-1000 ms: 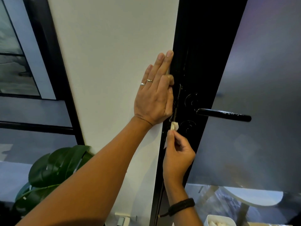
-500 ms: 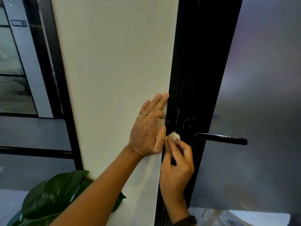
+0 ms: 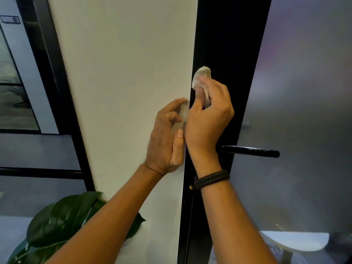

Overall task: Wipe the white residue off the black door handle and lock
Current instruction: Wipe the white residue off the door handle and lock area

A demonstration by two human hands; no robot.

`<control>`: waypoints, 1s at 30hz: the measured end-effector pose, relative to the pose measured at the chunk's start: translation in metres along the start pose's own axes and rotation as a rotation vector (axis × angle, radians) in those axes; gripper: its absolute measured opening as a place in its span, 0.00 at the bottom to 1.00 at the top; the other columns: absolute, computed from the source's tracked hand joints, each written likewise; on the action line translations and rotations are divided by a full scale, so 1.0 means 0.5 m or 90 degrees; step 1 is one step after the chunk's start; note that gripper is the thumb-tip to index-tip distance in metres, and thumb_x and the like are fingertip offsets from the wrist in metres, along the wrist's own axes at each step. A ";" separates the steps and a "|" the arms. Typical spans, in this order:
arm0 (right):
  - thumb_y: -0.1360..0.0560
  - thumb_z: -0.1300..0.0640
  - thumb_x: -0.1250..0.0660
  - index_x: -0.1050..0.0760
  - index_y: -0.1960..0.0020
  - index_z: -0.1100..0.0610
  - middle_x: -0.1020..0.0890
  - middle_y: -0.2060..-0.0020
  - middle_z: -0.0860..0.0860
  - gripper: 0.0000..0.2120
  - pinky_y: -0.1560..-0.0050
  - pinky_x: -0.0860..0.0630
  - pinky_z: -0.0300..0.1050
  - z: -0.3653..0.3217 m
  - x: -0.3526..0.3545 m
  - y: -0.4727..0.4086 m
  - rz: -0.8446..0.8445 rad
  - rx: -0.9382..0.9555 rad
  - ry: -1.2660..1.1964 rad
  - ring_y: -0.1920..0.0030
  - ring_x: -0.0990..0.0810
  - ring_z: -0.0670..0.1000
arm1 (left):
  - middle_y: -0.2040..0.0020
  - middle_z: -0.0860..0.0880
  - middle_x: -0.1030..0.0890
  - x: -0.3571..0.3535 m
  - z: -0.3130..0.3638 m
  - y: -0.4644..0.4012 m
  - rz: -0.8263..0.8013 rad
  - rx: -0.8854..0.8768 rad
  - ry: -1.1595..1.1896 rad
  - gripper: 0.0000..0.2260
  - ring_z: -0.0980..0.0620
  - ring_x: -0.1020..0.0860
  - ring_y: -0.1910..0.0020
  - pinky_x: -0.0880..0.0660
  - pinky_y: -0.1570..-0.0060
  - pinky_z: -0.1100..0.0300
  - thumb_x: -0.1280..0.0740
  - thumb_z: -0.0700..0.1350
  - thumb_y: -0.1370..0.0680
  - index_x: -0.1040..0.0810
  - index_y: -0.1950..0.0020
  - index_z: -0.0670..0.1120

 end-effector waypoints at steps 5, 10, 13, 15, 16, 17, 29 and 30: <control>0.20 0.64 0.29 0.16 0.39 0.58 0.18 0.49 0.50 0.11 0.47 0.22 0.30 0.064 0.054 0.139 -0.029 -0.103 0.010 0.48 0.18 0.42 | 0.33 0.37 0.26 0.008 0.024 -0.051 0.120 -0.007 -0.019 0.11 0.46 0.26 0.33 0.27 0.35 0.57 0.42 0.45 0.21 0.29 0.43 0.41; 0.22 0.56 0.30 0.16 0.44 0.50 0.16 0.49 0.44 0.08 0.44 0.17 0.38 0.169 0.135 0.343 -0.034 -0.274 0.020 0.44 0.18 0.39 | 0.27 0.39 0.25 -0.036 0.048 -0.112 0.104 -0.059 -0.160 0.12 0.45 0.30 0.25 0.31 0.24 0.48 0.37 0.46 0.23 0.26 0.41 0.43; 0.22 0.60 0.28 0.16 0.45 0.50 0.14 0.50 0.44 0.08 0.46 0.16 0.42 0.188 0.141 0.358 -0.052 -0.310 0.003 0.45 0.16 0.41 | 0.19 0.38 0.32 -0.075 0.030 -0.116 0.046 -0.054 -0.278 0.15 0.38 0.37 0.17 0.43 0.15 0.40 0.32 0.45 0.21 0.24 0.36 0.43; 0.21 0.63 0.27 0.16 0.41 0.53 0.14 0.47 0.44 0.11 0.45 0.17 0.38 0.187 0.138 0.335 -0.064 -0.327 -0.048 0.44 0.16 0.43 | 0.17 0.37 0.35 -0.086 0.020 -0.109 0.031 -0.068 -0.344 0.16 0.37 0.40 0.15 0.46 0.14 0.43 0.30 0.43 0.21 0.25 0.34 0.45; 0.21 0.63 0.28 0.16 0.39 0.54 0.14 0.46 0.44 0.12 0.44 0.18 0.35 0.191 0.136 0.323 -0.076 -0.323 -0.063 0.43 0.15 0.43 | 0.17 0.37 0.35 -0.088 0.018 -0.106 0.032 -0.072 -0.355 0.16 0.37 0.40 0.15 0.46 0.14 0.44 0.30 0.41 0.21 0.25 0.34 0.45; 0.21 0.63 0.28 0.16 0.37 0.56 0.14 0.46 0.45 0.13 0.43 0.19 0.34 0.196 0.135 0.316 -0.098 -0.310 -0.063 0.43 0.16 0.43 | 0.17 0.37 0.35 -0.087 0.018 -0.105 0.033 -0.072 -0.357 0.15 0.37 0.40 0.15 0.46 0.14 0.45 0.30 0.39 0.21 0.24 0.34 0.45; 0.26 0.52 0.21 0.15 0.57 0.53 0.13 0.64 0.47 0.06 0.58 0.19 0.42 0.307 0.202 0.313 -0.075 -0.485 -0.045 0.61 0.15 0.45 | 0.17 0.36 0.35 -0.087 0.027 -0.101 0.020 -0.051 -0.360 0.06 0.35 0.40 0.15 0.48 0.14 0.46 0.33 0.37 0.20 0.21 0.44 0.44; 0.26 0.51 0.21 0.15 0.58 0.53 0.13 0.64 0.47 0.07 0.58 0.18 0.44 0.306 0.200 0.315 -0.064 -0.488 -0.036 0.61 0.15 0.45 | 0.17 0.36 0.36 -0.087 0.028 -0.101 0.019 -0.051 -0.361 0.06 0.35 0.40 0.15 0.48 0.14 0.46 0.33 0.37 0.20 0.21 0.45 0.44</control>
Point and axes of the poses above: each hand's wrist, its own y-axis away from the middle knuckle, its own x-axis out of the back of the hand, z = x × y, the point moved 7 cm from there along -y, towards the middle knuckle
